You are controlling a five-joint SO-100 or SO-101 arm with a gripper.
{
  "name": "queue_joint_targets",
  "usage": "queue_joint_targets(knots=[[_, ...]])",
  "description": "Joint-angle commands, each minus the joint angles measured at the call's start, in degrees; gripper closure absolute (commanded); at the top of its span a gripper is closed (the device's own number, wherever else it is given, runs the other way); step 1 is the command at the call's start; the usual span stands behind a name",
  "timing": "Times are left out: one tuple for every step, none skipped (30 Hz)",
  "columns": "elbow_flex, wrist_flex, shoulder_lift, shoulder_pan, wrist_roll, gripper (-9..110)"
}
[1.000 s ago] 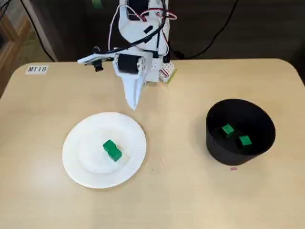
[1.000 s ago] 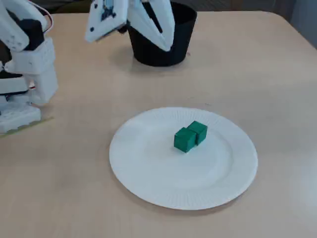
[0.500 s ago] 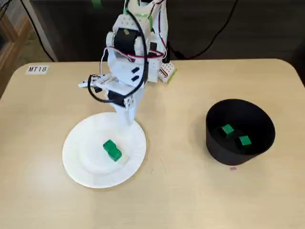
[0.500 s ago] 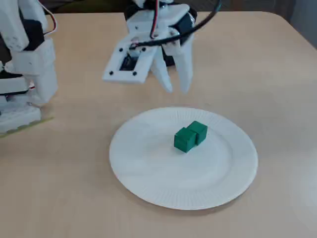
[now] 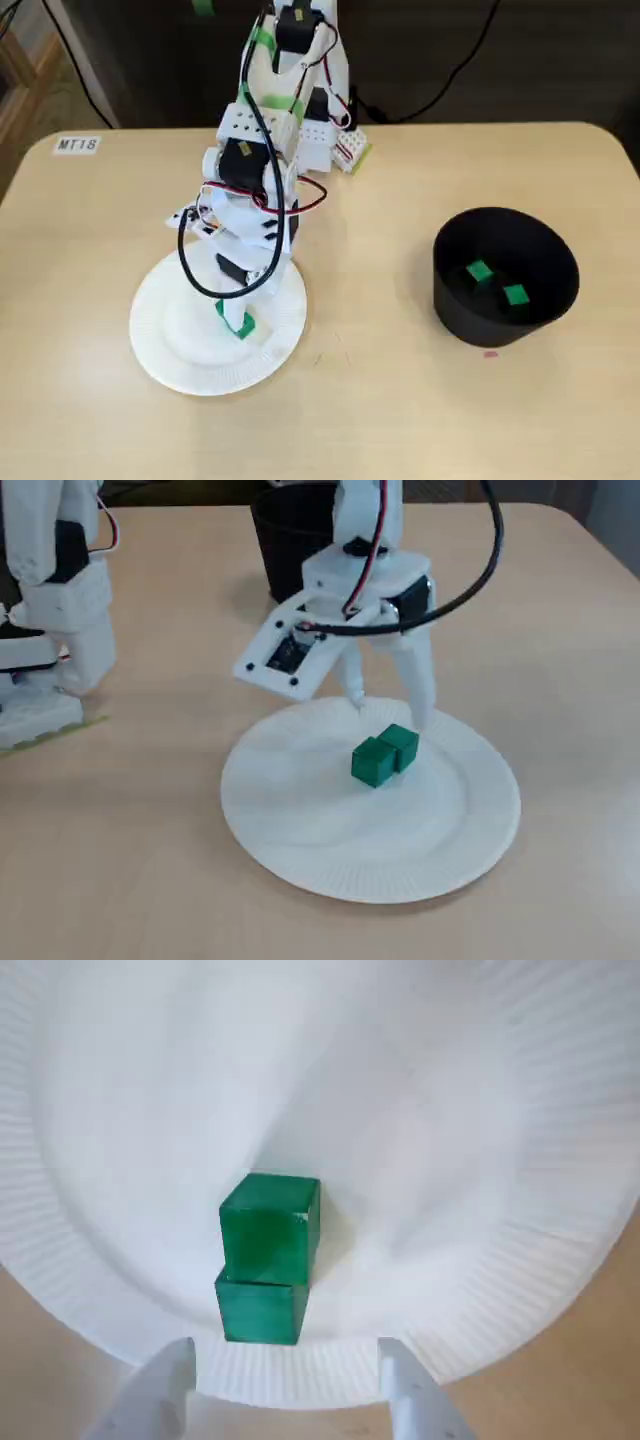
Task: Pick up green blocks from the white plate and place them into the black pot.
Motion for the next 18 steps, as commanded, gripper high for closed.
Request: queue_joint_targets(knots=[[-2.7, 0.3, -0.4, 1.0, 0.4, 75], [-2.7, 0.0, -0.8, 1.1, 0.4, 75], [-2.9, -0.4, -1.3, 1.3, 0.4, 75], [-3.3, -0.5, -1.8, 1.3, 0.3, 75], [-3.9, -0.7, -2.5, 1.4, 0.0, 75], [-4.6, -0.8, -3.3, 1.4, -0.3, 75], [-5.3, -1.0, -4.0, 1.4, -0.6, 76], [-5.9, -1.2, -4.7, 1.2, -1.0, 75], [-6.4, -1.6, -5.2, 1.2, -1.2, 75], [-6.7, -2.0, -5.5, 1.2, -1.5, 75], [-6.9, -2.5, -5.7, 1.2, -1.6, 75], [-6.9, -3.0, -5.8, 1.2, -1.9, 74], [-6.9, -3.3, -5.9, 1.3, -2.0, 74], [-6.9, -3.7, -6.1, 1.4, -2.3, 73], [-6.9, -4.3, -6.2, 1.5, -2.7, 73], [-7.1, -4.7, -6.6, 1.6, -2.8, 72], [-7.4, -4.7, -7.0, 1.7, -2.8, 72], [-7.7, -4.7, -7.5, 1.8, -2.9, 73]])
